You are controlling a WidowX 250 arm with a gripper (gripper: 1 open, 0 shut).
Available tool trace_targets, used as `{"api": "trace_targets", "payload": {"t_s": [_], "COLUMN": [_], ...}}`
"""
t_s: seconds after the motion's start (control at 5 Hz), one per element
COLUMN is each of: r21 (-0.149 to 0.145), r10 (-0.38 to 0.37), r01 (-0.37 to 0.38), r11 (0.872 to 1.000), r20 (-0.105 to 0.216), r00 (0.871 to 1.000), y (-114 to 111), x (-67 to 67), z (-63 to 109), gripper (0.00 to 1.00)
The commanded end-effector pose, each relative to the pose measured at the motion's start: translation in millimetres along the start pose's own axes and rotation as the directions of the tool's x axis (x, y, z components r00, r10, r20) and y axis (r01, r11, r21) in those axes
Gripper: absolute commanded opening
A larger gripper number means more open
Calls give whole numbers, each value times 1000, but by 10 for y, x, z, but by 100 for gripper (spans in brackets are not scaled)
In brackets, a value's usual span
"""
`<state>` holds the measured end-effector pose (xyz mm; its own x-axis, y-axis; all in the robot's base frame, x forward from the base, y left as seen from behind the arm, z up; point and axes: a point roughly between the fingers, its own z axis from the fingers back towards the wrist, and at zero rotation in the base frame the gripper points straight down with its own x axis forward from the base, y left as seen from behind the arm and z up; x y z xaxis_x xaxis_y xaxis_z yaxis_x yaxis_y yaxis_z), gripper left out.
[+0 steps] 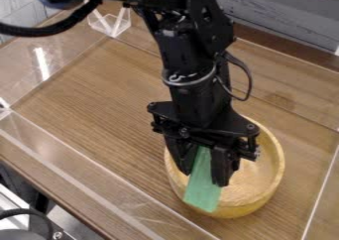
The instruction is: Put the green block in the brown bowl
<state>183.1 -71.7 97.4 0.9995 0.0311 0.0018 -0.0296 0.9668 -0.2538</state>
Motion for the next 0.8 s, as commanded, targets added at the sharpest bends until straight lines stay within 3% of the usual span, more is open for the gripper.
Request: {"api": "trace_targets", "payload": {"t_s": [0.0, 0.6], "r21": [-10, -18], "r10": [1, 4], "r01": [0, -3], "r11": [1000, 1000], "r20": [28, 29], "r00": [1000, 1000], "y": [-7, 9], "x": [33, 26], "z": [59, 85], "gripper": [0, 0]}}
